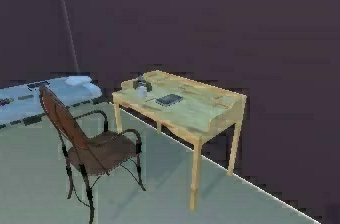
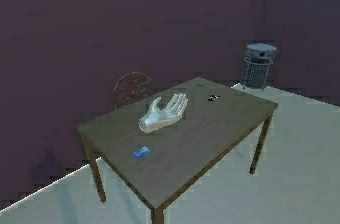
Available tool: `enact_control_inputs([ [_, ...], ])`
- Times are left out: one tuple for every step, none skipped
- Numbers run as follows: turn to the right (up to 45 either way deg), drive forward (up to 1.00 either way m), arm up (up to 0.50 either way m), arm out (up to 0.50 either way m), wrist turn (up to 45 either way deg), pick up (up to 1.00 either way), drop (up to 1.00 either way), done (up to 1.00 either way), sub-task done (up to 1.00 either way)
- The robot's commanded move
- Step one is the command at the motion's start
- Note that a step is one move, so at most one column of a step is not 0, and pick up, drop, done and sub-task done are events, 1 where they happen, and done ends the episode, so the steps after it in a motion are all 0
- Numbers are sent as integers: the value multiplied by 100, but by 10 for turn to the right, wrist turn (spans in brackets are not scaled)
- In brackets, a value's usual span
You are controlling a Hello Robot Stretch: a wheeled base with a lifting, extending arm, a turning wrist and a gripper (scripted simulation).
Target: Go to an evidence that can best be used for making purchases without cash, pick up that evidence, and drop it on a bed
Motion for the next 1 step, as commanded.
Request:
enact_control_inputs([
  [-60, 0, 0, 0, 0, 0, 0, 0, 0],
])
